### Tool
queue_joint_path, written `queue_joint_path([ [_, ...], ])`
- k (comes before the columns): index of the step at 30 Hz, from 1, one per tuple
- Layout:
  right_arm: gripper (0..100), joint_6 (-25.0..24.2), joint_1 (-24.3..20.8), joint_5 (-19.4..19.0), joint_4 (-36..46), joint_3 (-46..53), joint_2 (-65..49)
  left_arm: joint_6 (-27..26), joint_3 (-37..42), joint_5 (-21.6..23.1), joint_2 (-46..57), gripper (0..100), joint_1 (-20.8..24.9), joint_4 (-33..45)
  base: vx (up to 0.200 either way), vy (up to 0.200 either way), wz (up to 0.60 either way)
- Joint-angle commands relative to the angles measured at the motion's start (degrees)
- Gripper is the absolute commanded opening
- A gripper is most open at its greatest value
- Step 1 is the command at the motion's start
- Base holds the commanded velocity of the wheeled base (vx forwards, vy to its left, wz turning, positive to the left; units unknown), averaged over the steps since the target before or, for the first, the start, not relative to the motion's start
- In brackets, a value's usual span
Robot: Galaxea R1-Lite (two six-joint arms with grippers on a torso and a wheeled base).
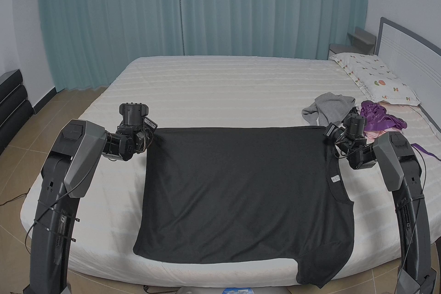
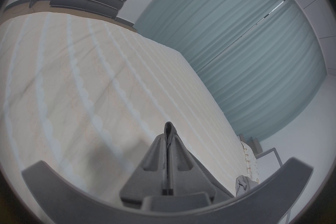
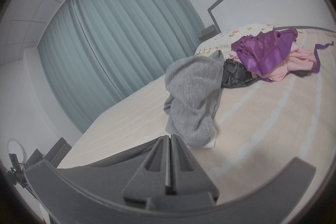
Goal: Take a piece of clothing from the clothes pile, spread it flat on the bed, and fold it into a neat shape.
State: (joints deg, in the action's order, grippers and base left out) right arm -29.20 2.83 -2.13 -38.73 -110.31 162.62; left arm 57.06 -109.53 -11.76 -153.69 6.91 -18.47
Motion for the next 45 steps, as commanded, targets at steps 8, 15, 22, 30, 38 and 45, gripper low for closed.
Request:
queue_joint_path([
  [8,0,0.63,-0.46,0.64,-0.29,-0.52,1.29,-0.11,-3.93,-0.01,-4.96,0,0.21,0.01,0.000,0.000,0.00],
  [15,0,1.07,-0.63,0.73,-0.21,-0.34,2.96,-0.11,-4.90,-0.01,-6.54,0,0.29,0.45,0.000,0.000,0.00],
  [22,100,1.25,-1.07,0.73,-0.29,0.01,4.90,-1.43,-4.90,-0.01,-7.68,100,0.47,0.45,0.000,0.000,0.00],
  [30,100,0.63,0.25,0.38,-0.47,6.16,-1.96,-1.25,-2.97,-0.19,-6.01,100,0.03,0.71,0.000,0.000,0.00],
  [38,100,-4.11,2.53,-7.80,-7.06,33.50,-20.06,-0.73,15.75,3.77,7.35,100,-1.20,-1.75,0.000,0.000,0.00],
  [45,100,-6.75,2.27,-12.37,-17.61,57.58,-31.05,-0.90,33.51,8.60,17.10,100,-1.11,-8.87,0.000,0.000,0.00],
])
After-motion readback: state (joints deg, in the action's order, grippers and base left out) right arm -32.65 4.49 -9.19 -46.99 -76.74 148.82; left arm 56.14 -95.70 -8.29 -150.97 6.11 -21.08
